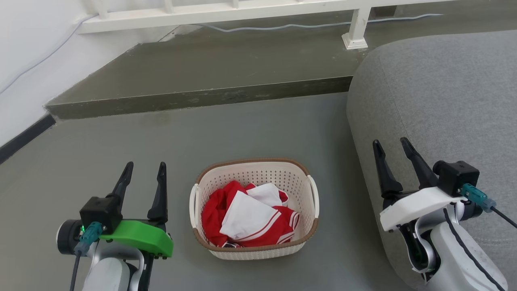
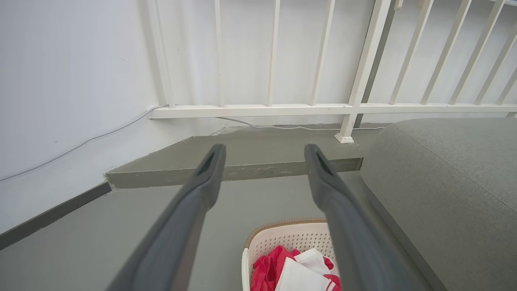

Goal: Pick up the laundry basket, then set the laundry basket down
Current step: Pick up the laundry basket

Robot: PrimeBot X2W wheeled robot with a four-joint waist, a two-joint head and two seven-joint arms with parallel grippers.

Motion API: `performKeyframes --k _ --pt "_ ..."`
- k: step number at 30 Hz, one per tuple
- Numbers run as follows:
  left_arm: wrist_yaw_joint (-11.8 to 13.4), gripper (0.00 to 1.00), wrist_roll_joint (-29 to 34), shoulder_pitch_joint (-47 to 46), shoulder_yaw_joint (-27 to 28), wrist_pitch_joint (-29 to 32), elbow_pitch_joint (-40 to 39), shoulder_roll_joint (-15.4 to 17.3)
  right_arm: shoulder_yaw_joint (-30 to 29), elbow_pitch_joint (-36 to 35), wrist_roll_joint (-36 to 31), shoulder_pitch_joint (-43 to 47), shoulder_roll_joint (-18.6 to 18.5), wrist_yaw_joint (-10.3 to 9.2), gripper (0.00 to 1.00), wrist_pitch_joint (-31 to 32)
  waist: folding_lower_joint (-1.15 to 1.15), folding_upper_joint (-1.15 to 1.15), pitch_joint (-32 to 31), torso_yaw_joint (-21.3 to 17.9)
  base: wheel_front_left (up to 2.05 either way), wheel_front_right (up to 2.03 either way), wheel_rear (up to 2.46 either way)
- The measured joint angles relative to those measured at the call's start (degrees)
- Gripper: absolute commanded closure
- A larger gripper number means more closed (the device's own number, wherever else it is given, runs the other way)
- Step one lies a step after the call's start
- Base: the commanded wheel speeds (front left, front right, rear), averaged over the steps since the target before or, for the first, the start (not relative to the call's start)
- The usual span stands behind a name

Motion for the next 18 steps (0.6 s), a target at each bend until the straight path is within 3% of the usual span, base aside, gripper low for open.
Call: performKeyframes --k 18 --pt "-0.65 0.00 0.48 -1.46 1.14 0.00 -0.80 -0.65 -0.60 -0.20 -0.97 -1.35 0.56 0.09 0.00 -0.07 0.00 0.00 4.09 -0.37 0.00 0.00 0.00"
